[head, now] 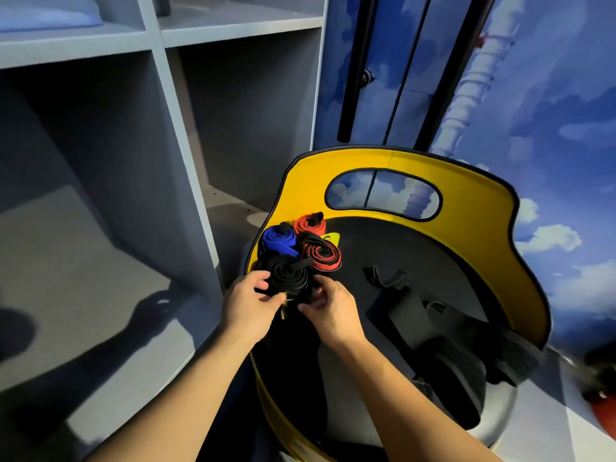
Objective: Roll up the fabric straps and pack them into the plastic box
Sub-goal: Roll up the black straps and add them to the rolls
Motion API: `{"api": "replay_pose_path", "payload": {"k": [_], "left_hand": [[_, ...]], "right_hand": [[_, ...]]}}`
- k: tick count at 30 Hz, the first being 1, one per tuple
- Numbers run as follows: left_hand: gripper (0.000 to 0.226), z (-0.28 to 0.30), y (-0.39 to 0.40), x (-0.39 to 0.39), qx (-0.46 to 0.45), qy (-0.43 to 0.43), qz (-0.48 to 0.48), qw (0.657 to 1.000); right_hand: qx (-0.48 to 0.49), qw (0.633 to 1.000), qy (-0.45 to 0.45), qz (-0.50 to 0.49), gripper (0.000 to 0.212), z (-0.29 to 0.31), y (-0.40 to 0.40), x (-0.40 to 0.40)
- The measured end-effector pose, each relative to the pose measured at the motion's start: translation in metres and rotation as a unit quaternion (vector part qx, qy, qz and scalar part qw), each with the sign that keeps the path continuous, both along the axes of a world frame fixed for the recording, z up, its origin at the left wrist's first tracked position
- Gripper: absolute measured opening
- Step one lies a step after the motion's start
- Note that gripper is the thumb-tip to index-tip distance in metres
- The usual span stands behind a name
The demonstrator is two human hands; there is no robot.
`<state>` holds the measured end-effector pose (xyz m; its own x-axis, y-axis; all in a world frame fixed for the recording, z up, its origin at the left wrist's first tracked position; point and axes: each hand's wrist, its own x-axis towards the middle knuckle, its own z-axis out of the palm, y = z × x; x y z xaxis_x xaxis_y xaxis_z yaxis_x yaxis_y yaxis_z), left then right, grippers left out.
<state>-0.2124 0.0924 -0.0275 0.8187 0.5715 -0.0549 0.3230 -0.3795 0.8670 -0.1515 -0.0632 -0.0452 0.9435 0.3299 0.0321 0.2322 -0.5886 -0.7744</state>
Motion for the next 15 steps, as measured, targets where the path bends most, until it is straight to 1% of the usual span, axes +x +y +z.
{"api": "replay_pose_path", "payload": {"k": [5,8,15], "left_hand": [[0.033,0.007,-0.013,-0.001,0.001,-0.014,-0.024,1.000],[0.023,0.013,-0.027,-0.001,-0.004,-0.015,-0.058,0.998],[0.009,0.028,-0.079,-0.006,0.011,-0.040,-0.132,0.990]], "right_hand": [[-0.016,1.000,-0.023,0.000,0.054,0.007,-0.015,-0.003],[-0.022,0.999,-0.031,0.006,0.047,0.016,-0.029,-0.006],[-0.028,0.996,-0.081,-0.016,0.019,0.051,-0.092,-0.025]]}}
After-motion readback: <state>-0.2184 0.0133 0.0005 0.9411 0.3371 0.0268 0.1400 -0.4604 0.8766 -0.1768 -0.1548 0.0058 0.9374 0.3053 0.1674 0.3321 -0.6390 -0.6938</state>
